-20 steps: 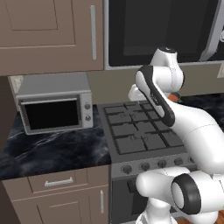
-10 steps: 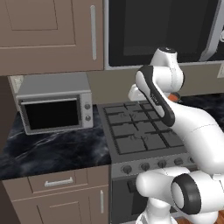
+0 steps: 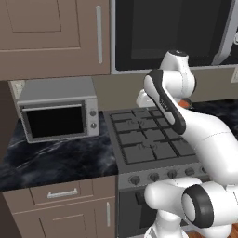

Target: Wait until the marinara sauce is simmered to a deep red color and then turn off the stove.

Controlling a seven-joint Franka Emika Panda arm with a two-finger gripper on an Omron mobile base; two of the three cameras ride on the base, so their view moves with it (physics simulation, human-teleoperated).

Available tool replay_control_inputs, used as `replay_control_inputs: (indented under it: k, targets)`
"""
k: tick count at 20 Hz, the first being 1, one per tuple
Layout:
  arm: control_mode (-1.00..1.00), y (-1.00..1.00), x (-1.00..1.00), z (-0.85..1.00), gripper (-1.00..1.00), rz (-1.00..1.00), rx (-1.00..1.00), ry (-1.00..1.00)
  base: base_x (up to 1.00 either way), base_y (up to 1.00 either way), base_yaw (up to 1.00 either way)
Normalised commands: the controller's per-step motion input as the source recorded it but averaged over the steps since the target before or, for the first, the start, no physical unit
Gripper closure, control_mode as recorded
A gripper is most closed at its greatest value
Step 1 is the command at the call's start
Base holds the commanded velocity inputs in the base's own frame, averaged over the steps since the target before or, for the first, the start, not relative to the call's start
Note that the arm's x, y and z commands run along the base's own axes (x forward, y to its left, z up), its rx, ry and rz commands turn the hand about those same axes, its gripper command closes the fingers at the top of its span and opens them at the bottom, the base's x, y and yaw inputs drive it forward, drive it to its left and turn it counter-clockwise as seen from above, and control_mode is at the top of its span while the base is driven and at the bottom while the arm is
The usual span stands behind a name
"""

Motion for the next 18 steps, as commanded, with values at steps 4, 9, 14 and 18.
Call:
replay_control_inputs:
  k: [4, 9, 14, 18]
  targets:
    - [-1.00, -0.44, -0.06, 0.00, -1.00, 0.00, 0.00, -0.03, 0.00, 0.00, 0.00]
    - [-1.00, -0.80, -0.29, 0.00, -1.00, 0.03, 0.03, -0.10, 0.00, 0.00, 0.00]
    - [-1.00, -0.77, -0.21, 0.00, -1.00, 0.05, 0.01, -0.24, 0.00, 0.00, 0.00]
    - [-1.00, -0.70, -0.25, -0.07, -1.00, 0.05, 0.00, -0.32, 0.00, 0.00, 0.00]
